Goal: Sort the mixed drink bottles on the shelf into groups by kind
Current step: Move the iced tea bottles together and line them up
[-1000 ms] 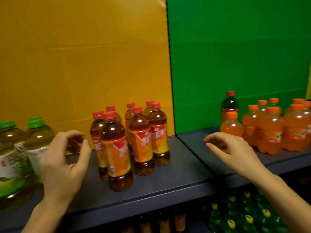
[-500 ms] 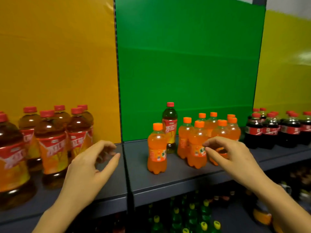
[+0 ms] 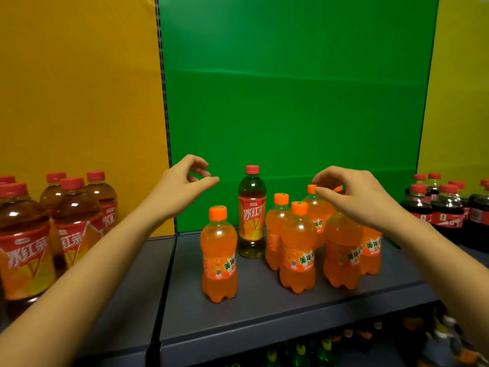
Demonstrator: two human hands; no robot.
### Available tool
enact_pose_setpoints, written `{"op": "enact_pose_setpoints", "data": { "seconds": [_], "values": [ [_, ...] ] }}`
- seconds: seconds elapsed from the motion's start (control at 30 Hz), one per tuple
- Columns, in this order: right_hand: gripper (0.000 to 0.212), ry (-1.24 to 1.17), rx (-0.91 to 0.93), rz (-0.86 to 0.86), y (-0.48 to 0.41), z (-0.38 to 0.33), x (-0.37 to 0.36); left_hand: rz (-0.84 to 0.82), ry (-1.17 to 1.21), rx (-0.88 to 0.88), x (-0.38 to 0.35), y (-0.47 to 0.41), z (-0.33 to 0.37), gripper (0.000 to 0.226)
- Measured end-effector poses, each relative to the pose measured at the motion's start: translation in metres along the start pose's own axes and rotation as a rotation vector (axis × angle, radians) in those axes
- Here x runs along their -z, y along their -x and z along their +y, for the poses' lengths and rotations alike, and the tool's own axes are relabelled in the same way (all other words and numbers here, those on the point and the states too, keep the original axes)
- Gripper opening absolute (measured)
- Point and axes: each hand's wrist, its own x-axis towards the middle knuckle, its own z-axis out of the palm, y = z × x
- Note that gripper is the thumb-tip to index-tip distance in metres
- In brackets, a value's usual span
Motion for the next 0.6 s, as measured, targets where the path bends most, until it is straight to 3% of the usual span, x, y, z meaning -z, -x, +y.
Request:
{"op": "enact_pose_setpoints", "data": {
  "seconds": [0.17,0.33,0.4,0.47,0.6],
  "values": [
    [0.02,0.045,0.002,-0.047,-0.048,0.013,-0.008,-0.24,0.036,0.179,-0.037,-0.056,-0.031,0.06],
    [0.02,0.085,-0.008,-0.148,-0.076,0.03,-0.022,-0.602,0.115,0.273,-0.07,-0.085,-0.054,0.093],
    [0.021,0.106,-0.003,-0.219,-0.081,0.035,-0.027,-0.721,0.166,0.248,-0.08,-0.089,-0.064,0.086],
    [0.022,0.132,0.01,-0.301,-0.083,0.038,-0.032,-0.78,0.227,0.195,-0.091,-0.088,-0.069,0.063],
    [0.022,0.172,0.018,-0.398,-0.081,0.043,-0.037,-0.711,0.294,0.129,-0.107,-0.085,-0.075,0.048]
  ]
}}
